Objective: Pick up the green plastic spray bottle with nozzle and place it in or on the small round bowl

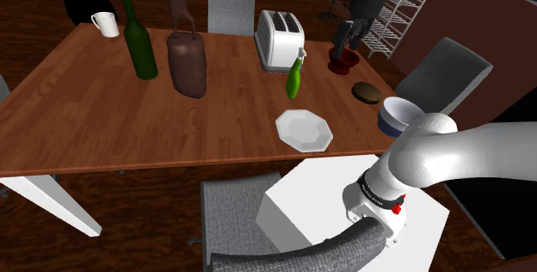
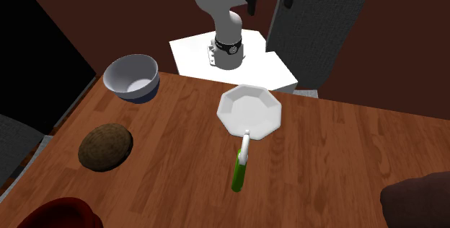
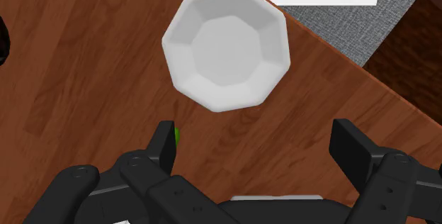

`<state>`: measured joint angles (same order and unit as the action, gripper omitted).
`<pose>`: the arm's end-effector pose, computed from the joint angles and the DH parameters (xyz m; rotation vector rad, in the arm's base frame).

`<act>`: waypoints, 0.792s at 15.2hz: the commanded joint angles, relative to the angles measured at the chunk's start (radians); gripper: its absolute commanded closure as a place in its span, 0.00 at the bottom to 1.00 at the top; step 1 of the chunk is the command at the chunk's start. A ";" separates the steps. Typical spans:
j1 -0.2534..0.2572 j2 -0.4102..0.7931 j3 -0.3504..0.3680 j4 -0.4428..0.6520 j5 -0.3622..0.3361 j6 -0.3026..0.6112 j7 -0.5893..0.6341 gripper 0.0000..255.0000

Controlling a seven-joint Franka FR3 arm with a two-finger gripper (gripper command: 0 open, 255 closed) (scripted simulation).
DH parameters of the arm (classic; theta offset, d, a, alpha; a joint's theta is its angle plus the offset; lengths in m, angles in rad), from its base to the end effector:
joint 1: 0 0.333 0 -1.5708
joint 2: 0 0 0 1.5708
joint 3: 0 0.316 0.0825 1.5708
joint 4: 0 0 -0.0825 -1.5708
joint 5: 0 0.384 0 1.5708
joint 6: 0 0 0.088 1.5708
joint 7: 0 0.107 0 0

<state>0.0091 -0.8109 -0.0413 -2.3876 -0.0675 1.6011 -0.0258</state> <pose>0.3026 -0.0205 0.5857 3.1033 0.0114 0.0359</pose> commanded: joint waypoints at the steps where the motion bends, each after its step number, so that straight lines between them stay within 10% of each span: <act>1: 0.000 0.000 0.000 0.000 0.000 0.000 0.000 0.00; 12: -0.110 0.113 0.016 -0.290 -0.058 0.614 0.214 0.00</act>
<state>-0.0892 -0.7205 -0.0285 -2.6609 -0.1180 2.1500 0.1649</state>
